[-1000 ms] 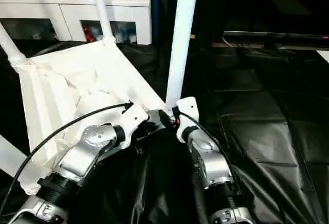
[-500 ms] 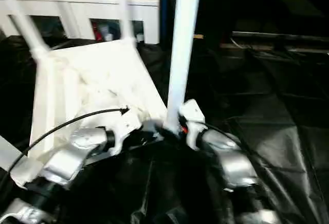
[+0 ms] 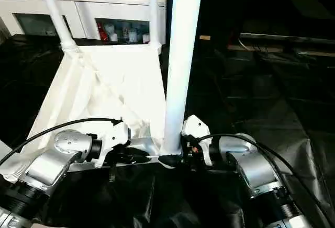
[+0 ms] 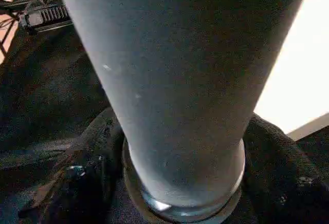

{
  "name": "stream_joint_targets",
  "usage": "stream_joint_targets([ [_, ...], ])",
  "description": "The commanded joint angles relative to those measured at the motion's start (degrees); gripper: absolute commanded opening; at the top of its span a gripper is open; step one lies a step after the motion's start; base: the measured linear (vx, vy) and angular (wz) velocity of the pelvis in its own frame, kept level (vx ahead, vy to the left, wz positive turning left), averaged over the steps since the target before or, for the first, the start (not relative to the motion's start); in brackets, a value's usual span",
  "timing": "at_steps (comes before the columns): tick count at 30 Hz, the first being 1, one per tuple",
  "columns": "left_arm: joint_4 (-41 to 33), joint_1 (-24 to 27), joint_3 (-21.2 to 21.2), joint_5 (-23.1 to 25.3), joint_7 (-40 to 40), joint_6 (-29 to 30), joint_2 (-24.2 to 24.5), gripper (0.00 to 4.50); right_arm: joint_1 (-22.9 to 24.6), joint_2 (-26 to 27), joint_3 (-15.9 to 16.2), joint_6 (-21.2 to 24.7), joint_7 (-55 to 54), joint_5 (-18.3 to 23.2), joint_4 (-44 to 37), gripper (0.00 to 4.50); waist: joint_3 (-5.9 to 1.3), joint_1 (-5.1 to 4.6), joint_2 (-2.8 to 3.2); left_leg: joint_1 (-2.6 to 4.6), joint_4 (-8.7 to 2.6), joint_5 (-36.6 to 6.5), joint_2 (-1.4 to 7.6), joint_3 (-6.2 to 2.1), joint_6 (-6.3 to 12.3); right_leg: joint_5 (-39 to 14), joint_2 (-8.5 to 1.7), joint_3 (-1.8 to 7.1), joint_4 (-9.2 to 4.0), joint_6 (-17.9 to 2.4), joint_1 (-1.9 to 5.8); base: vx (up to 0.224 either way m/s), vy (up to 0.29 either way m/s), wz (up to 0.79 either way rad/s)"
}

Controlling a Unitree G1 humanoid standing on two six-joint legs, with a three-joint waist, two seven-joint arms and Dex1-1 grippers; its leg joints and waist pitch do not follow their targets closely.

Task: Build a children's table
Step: Rotate leg to tighten

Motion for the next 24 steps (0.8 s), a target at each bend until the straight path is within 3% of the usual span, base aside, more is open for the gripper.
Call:
stream_joint_targets([
  [1,-0.8,-0.7,-1.2,-1.1,-0.3,-0.8,-0.9,0.0,0.4,0.3,2.3,0.3,2.4,0.5,-2.0,2.96,-3.22,0.01,-0.68,0.35,-4.38,-5.3,5.53,-2.46,5.09,-8.7,-5.82,3.34,-3.55,-15.7,2.48,0.0,0.0,0.0],
  [6,1.0,-1.0,0.3,1.1,7.6,-0.2,-4.6,0.0,1.4,5.7,0.3,-1.1,-6.6,-0.7,0.2,2.74,-3.06,-0.06,-0.69,0.31,-4.45,-5.9,5.56,-2.44,4.58,-9.7,-5.81,3.39,-3.77,-15.4,2.38,0.0,0.0,0.0],
  [8,1.7,-1.3,0.9,1.9,11.4,0.3,-6.5,0.0,1.1,8.8,-1.2,-1.9,-12.8,-1.8,2.2,2.72,-2.76,-0.62,-0.87,0.42,-4.65,-9.5,5.39,-2.63,2.35,-17.2,-5.87,3.36,-4.49,-13.9,2.17,0.0,0.0,0.0],
  [10,2.3,-1.6,1.2,2.4,14.1,0.4,-7.9,0.0,0.9,11.2,-2.6,-1.8,-17.7,-2.2,3.5,2.72,-2.67,-1.09,-1.06,0.41,-4.75,-11.3,5.23,-2.79,1.49,-21.2,-5.84,3.36,-4.91,-12.5,2.11,0.0,0.0,0.0],
  [12,2.9,-2.1,1.3,3.4,17.4,1.0,-9.5,0.0,0.8,14.1,-4.1,-1.7,-23.3,-2.7,4.9,2.72,-2.68,-1.44,-1.02,0.57,-4.74,-11.9,5.17,-2.78,1.07,-22.4,-5.68,3.45,-5.09,-11.8,1.75,0.0,0.0,0.0],
  [13,3.4,-2.5,1.5,4.1,19.7,1.2,-10.6,0.0,0.7,16.0,-5.1,-1.7,-26.7,-3.0,5.6,2.72,-2.73,-1.64,-1.06,0.35,-4.82,-11.8,5.15,-2.95,0.96,-22.3,-5.71,3.36,-5.04,-11.5,1.94,0.0,0.0,0.0],
  [14,3.4,-2.5,1.5,4.1,19.7,1.2,-10.6,0.0,0.7,16.0,-5.1,-1.7,-26.7,-3.0,5.6,2.72,-2.73,-1.73,-0.99,0.26,-4.87,-11.6,5.21,-2.97,0.97,-21.9,-5.74,3.39,-4.98,-11.5,1.95,0.0,0.0,0.0],
  [17,4.8,-3.6,3.0,6.2,28.2,2.8,-15.7,0.0,1.0,22.9,-6.6,-3.5,-38.3,-6.1,8.2,2.72,-2.71,-2.03,-0.92,0.35,-4.89,-11.5,5.22,-2.85,0.67,-20.9,-5.69,3.52,-5.02,-11.7,1.58,0.0,0.0,0.0],
  [18,4.9,-3.8,3.1,6.5,29.6,3.0,-16.6,0.0,0.9,23.7,-6.1,-4.2,-38.8,-6.5,8.7,2.72,-2.97,-1.96,-0.91,0.2,-4.81,-10.3,5.09,-2.94,0.78,-19.3,-5.86,3.49,-4.88,-11.9,2.02,0.0,0.0,0.0],
  [21,5.0,-4.0,2.7,6.7,31.0,2.8,-17.9,0.0,0.4,25.0,-4.3,-6.1,-38.4,-7.2,9.4,2.72,-3.26,-1.75,-0.72,0.08,-4.5,-7.8,5.08,-2.67,2.58,-13.8,-5.76,3.54,-4.41,-13.2,2.21,0.0,0.0,0.0],
  [22,4.7,-3.8,2.3,6.4,30.0,2.6,-17.8,0.0,0.3,25.2,-4.1,-6.7,-36.9,-6.3,9.0,3.27,-3.32,-1.64,-0.78,-0.04,-4.42,-6.3,5.11,-2.6,3.5,-11.0,-5.71,3.51,-4.16,-13.6,2.31,0.0,0.0,0.0],
  [23,4.7,-3.8,2.3,6.4,30.0,2.6,-17.8,0.0,0.3,25.2,-4.1,-6.7,-36.9,-6.3,9.0,3.27,-3.32,-1.64,-0.78,-0.04,-4.42,-6.3,5.11,-2.6,3.5,-11.0,-5.71,3.51,-4.16,-13.6,2.31,0.0,0.0,0.0],
  [24,4.3,-3.6,2.1,6.1,29.2,2.5,-17.6,0.0,0.3,25.1,-4.3,-6.5,-35.7,-5.5,8.6,3.4,-3.47,-1.48,-0.82,-0.13,-4.3,-4.3,5.1,-2.52,4.85,-7.6,-5.73,3.43,-3.77,-14.5,2.51,0.0,0.0,0.0],
])
